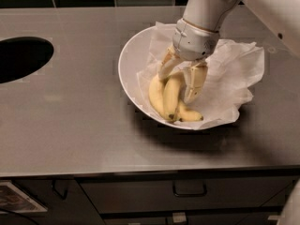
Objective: Pick banana from white bowl
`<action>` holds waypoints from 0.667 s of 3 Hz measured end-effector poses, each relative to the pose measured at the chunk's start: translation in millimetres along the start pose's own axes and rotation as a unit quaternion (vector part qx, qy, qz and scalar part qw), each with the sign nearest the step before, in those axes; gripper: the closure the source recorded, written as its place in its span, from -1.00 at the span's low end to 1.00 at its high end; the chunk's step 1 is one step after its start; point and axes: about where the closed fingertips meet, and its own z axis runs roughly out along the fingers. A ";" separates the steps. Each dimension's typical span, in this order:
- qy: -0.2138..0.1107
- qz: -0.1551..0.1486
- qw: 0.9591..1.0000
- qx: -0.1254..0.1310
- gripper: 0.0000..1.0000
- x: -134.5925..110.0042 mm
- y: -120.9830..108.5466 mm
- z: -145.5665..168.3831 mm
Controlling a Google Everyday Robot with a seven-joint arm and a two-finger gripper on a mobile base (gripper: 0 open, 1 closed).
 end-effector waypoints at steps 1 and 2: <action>-0.002 0.002 1.000 -0.007 -0.36 2.7 0.0 5.3; -0.002 0.002 1.000 -0.007 0.02 2.7 0.0 5.3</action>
Offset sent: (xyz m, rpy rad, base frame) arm 0.0004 -0.0007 -0.0053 -0.0025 0.0136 0.0001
